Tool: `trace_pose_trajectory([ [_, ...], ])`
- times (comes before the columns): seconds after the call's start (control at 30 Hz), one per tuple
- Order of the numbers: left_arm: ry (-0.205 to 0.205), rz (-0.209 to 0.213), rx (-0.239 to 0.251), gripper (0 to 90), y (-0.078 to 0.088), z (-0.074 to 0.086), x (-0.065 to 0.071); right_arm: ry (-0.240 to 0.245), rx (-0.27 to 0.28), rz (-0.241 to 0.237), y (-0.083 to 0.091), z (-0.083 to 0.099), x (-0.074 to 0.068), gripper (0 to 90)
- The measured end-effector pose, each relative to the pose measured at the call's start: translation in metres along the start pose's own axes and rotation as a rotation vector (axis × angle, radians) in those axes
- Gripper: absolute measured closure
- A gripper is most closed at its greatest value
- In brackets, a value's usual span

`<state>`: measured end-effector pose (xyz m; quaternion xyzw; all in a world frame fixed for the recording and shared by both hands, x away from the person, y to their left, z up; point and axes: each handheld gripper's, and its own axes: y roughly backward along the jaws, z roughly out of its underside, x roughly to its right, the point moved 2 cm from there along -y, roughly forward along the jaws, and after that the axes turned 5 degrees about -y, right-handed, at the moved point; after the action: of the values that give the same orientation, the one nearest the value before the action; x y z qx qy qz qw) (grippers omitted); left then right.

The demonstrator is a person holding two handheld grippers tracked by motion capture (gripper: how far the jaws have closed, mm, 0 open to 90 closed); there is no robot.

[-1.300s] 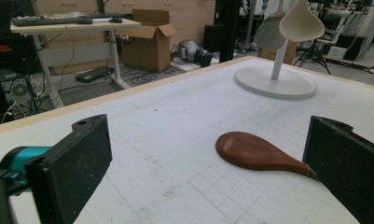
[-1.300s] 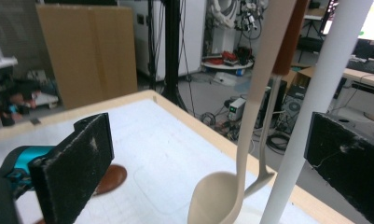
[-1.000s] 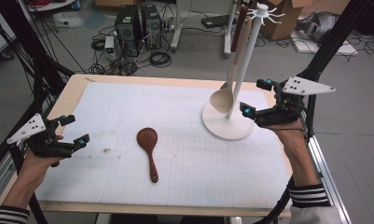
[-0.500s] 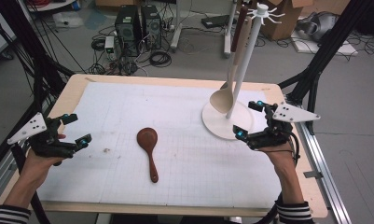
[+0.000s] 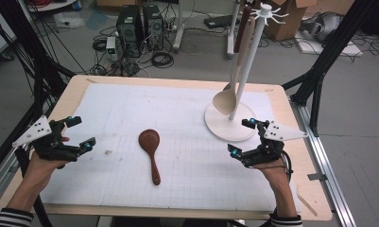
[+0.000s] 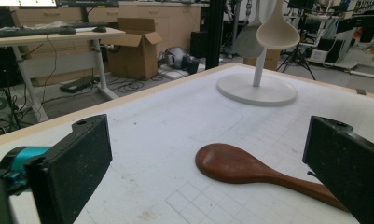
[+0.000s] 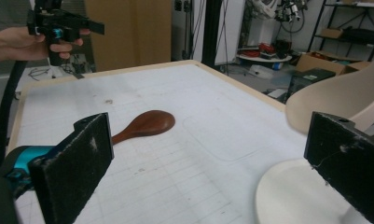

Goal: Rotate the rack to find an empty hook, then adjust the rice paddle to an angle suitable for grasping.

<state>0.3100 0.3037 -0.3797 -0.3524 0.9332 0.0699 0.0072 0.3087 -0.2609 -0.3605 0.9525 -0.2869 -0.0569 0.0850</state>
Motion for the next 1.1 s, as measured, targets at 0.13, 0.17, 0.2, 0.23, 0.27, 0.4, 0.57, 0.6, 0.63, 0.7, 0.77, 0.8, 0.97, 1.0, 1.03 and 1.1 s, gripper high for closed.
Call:
trace_pose_trajectory([
  [0.13,0.001,0.002,0.0,1.7,-0.001,0.001,0.0,-0.003,-0.01,0.0,-0.004,0.008,-0.001,0.3],
  [0.17,0.0,0.003,-0.001,1.7,-0.001,0.001,0.0,-0.003,-0.011,0.002,-0.004,0.009,-0.001,0.3],
  [0.2,0.0,0.003,0.0,1.7,-0.001,0.0,0.0,-0.007,-0.015,0.003,-0.004,0.01,-0.002,0.3],
  [0.23,0.003,0.002,0.003,1.7,-0.001,0.0,0.0,-0.009,-0.016,-0.002,-0.004,0.011,-0.002,0.3],
  [0.27,0.003,0.003,0.003,1.7,-0.001,0.0,0.0,-0.014,-0.017,0.002,-0.004,0.011,-0.002,0.3],
  [0.4,0.005,0.001,-0.004,1.7,-0.001,0.001,0.0,-0.018,-0.013,0.006,-0.004,0.015,-0.001,0.3],
  [0.57,0.004,0.008,-0.011,1.7,-0.001,0.0,-0.001,-0.015,-0.003,0.007,-0.004,0.015,0.0,0.3],
  [0.6,0.003,0.007,-0.013,1.7,-0.001,0.0,-0.001,-0.02,-0.003,0.003,-0.004,0.015,0.0,0.3],
  [0.63,0.003,0.007,-0.015,1.7,0.0,-0.001,-0.001,-0.028,-0.009,0.004,-0.003,0.016,-0.001,0.3],
  [0.7,0.003,0.01,-0.022,1.7,0.0,-0.001,-0.002,-0.027,-0.008,0.005,-0.003,0.016,0.0,0.3],
  [0.77,0.004,0.012,-0.026,1.7,0.0,-0.001,-0.002,-0.031,-0.003,0.004,-0.002,0.015,0.0,0.3],
  [0.8,0.001,0.011,-0.032,1.7,0.0,-0.002,-0.002,-0.026,0.003,0.005,-0.002,0.015,0.001,0.3],
  [0.97,-0.012,0.012,-0.055,1.7,-0.002,-0.003,0.0,-0.031,0.01,0.004,0.0,0.015,0.001,0.3],
  [1.0,-0.015,0.016,-0.06,1.7,-0.003,-0.004,0.0,-0.028,0.005,0.008,-0.001,0.015,0.001,0.3],
  [1.03,-0.017,0.018,-0.064,1.7,-0.004,-0.004,0.001,-0.02,0.0,0.01,-0.001,0.015,0.001,0.3],
  [1.1,-0.027,0.027,-0.079,1.7,-0.006,-0.007,0.003,0.001,-0.007,0.027,-0.002,0.015,0.0,0.3],
])
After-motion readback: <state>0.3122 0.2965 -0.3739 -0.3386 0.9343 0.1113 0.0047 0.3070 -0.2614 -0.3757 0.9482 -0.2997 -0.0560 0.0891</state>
